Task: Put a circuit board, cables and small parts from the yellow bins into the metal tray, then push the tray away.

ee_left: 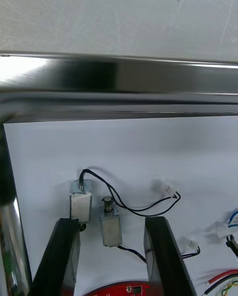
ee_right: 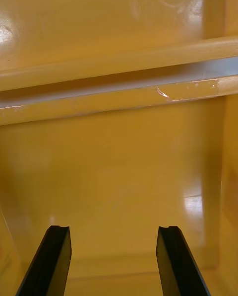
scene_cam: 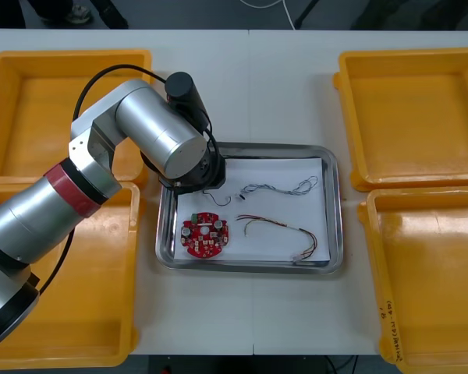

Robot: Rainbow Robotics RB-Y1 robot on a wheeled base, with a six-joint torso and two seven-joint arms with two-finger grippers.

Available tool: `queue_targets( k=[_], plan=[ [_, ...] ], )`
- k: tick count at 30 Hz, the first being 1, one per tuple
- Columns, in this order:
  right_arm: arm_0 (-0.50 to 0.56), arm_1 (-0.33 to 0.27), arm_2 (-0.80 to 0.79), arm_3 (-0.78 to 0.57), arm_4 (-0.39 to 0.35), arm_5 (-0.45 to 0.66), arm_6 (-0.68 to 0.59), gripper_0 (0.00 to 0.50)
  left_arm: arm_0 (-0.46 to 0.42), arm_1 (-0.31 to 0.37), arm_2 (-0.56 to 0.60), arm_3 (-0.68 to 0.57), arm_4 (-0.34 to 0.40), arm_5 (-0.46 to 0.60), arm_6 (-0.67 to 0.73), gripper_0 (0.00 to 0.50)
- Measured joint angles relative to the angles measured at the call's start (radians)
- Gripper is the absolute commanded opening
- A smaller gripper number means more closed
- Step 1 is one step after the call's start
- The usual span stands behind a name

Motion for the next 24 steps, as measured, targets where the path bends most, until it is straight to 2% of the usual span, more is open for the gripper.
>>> queue_targets(
  k=[4,15,19,24],
  plan=[
    [0.0,0.0,0.0,0.0,0.0,0.0,0.0,0.5,0.0,0.0,0.0,0.001,0.004,0.0,0.0,0.5],
    [0.0,0.0,0.0,0.0,0.0,0.0,0.0,0.5,-0.001,0.0,0.001,0.002,0.012,0.016,0.0,0.5],
    [0.0,0.0,0.0,0.0,0.0,0.0,0.0,0.5,-0.004,0.0,0.019,-0.004,0.008,0.084,0.0,0.5],
    [0.0,0.0,0.0,0.0,0.0,0.001,0.0,0.5,-0.004,-0.002,0.093,-0.032,0.007,0.174,0.0,0.5]
  ],
)
